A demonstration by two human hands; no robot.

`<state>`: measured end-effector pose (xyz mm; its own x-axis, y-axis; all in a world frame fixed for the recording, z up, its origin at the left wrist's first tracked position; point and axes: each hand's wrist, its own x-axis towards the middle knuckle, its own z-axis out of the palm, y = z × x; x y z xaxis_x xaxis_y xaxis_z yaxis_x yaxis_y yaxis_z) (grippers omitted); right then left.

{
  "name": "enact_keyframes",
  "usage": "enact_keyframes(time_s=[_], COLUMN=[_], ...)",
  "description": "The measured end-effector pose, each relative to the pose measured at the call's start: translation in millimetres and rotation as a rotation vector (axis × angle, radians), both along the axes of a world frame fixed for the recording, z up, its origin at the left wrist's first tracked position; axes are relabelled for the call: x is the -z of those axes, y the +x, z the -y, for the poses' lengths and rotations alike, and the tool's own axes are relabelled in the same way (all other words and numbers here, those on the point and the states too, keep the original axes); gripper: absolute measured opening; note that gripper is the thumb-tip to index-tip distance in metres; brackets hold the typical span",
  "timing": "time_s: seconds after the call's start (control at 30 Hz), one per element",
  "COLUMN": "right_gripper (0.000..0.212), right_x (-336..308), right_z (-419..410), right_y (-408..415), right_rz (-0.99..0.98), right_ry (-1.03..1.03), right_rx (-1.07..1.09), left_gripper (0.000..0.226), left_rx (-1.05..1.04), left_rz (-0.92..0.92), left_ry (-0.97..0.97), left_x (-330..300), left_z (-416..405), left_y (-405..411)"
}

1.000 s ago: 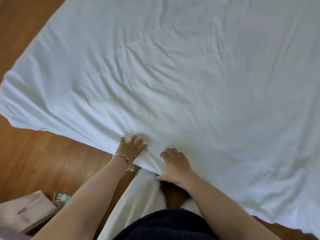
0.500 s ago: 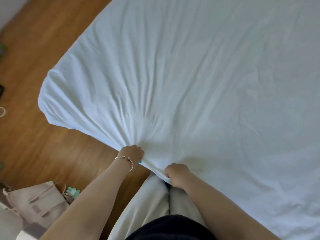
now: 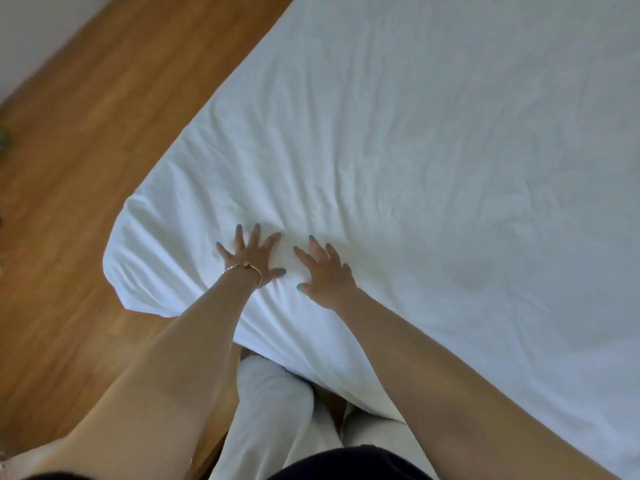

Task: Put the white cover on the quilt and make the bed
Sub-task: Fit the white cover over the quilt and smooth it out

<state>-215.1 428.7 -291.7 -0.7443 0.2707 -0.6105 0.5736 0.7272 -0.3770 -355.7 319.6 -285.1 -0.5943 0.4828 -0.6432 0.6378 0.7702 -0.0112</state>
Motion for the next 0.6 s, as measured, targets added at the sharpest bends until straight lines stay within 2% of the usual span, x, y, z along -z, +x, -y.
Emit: enact_keyframes(time_s=[0.1,0.17,0.23,0.3,0.4,0.43,0.5,0.53,0.6], right_gripper=[0.082,0.075,0.053,0.039,0.051,0.058,0.065,0.063,0.052], right_x=[19,22,11,-1,-1,-1,3,5,9], right_z=[28,37,33,26,37,47,76,94,125], right_y=[-11,-27,-58,-95,-128,-133,-135,-133,-133], right_rz=[0.214,0.277,0.313,0.267,0.115,0.117,0.198,0.224,0.176], right_ry=[0.064,0.113,0.146,0.177,0.122,0.054,-0.047,-0.051,0.019], right_rx=[-0.019,0.052,0.111,0.155,0.216,0.211,0.159,0.135,0.144], left_gripper=[0.116,0.122,0.116,0.106,0.098,0.099,0.104,0.104,0.099], left_rx=[-0.145,-0.137,-0.03,0.099,0.17,0.121,-0.085,-0.182,-0.256], left_rz=[0.044,0.026,0.002,-0.031,-0.105,-0.085,0.086,0.175,0.231], left_ry=[-0.204,-0.249,-0.259,-0.207,-0.129,-0.126,-0.076,-0.026,0.132], left_x=[15,21,24,22,18,20,27,31,31], left_z=[50,88,112,116,120,129,155,169,185], left_y=[-52,-94,-131,-159,-186,-194,-204,-207,-207])
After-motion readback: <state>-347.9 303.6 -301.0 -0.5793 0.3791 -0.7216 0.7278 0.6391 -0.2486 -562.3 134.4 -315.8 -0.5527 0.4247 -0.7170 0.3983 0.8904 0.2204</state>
